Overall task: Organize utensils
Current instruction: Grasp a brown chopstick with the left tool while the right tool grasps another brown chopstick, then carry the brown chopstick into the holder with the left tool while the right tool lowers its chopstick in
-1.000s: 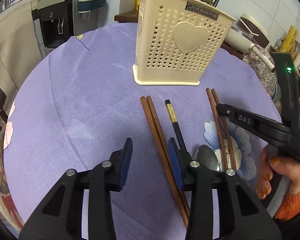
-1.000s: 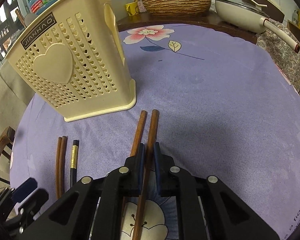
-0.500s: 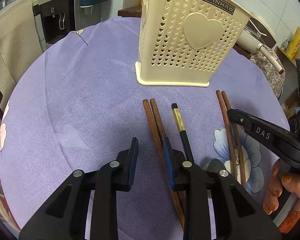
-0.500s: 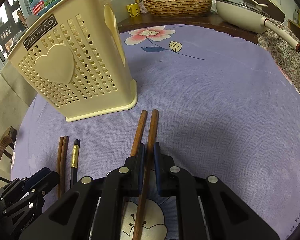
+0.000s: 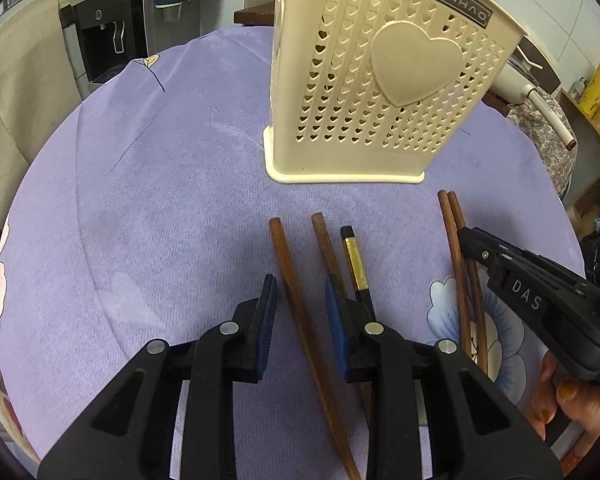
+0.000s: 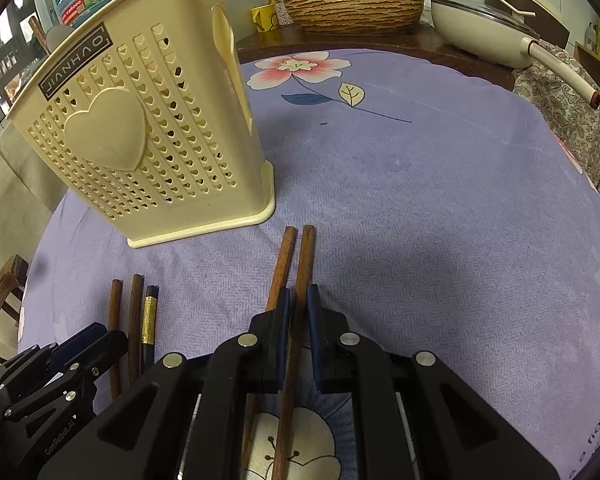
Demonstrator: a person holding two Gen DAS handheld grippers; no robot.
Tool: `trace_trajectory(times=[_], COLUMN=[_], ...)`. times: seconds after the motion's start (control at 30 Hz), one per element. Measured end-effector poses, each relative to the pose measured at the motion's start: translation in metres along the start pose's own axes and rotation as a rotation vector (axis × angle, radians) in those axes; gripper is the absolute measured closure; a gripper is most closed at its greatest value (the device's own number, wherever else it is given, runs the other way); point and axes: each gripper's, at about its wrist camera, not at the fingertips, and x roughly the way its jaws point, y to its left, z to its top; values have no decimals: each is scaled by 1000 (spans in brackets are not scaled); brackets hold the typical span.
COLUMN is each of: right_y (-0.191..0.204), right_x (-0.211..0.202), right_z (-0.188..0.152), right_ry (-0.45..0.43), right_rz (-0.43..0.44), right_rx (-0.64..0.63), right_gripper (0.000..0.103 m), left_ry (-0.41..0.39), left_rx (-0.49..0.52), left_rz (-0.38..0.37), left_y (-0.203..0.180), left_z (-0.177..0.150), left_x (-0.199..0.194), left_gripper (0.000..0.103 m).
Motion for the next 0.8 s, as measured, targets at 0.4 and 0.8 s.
trace_trajectory(times=[0.4,0.8], right_y=[4,-12], right_x=[3,1], right_z=[1,6], right_ry=[-26,-35], right_rz=[-28,92], right_rx=[-19,69], right_gripper=[95,96], left_ry=[-23,-46], left_rx=[-5,-65], left_rz=[34,-31], left_y=[-1,8], left_z=[0,2], left_x=[2,0], left_gripper=[93,96])
